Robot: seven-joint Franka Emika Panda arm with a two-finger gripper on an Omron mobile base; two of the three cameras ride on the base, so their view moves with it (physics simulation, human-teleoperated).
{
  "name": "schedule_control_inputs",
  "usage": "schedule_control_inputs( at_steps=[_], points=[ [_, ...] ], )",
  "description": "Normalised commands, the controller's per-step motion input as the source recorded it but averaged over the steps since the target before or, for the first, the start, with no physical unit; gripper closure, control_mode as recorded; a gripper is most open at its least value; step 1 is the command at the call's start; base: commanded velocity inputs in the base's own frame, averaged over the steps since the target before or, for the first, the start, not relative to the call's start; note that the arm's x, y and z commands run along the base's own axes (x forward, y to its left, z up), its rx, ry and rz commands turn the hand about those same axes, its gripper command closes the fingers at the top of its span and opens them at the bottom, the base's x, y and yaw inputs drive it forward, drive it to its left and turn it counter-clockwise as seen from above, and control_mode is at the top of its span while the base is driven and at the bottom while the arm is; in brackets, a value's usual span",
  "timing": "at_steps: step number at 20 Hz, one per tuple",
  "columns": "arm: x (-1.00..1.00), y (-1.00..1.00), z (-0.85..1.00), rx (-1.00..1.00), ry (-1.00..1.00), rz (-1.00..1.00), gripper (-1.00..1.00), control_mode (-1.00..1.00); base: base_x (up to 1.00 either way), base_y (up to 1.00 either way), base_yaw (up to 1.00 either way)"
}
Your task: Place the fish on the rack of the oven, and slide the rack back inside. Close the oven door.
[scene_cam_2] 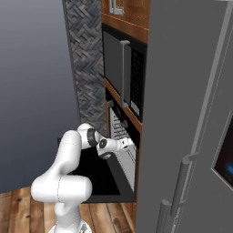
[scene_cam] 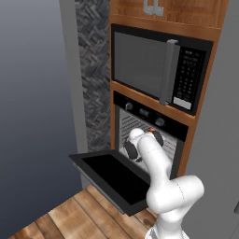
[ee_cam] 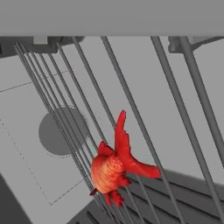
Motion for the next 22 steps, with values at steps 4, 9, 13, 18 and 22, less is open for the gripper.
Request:
schedule_control_inputs(
  at_steps=[4, 9, 13, 18, 22],
  points=[
    [0.09, 0.28, 0.08, -0.47, -0.06, -0.25, -1.0, -1.0, 0.0, 0.0, 0.0],
    [0.04, 0.51, 0.0, -0.51, -0.11, -0.2, -1.0, -1.0, 0.0, 0.0, 0.0],
    [0.02, 0.58, -0.32, -0.59, -0.18, -0.17, -1.0, -1.0, 0.0, 0.0, 0.0],
    [0.09, 0.73, -0.8, -0.62, -0.23, -0.17, -1.0, -1.0, 0.0, 0.0, 0.0],
    [0.18, 0.95, -1.0, -0.62, -0.17, -0.17, -1.0, -1.0, 0.0, 0.0, 0.0]
  ],
)
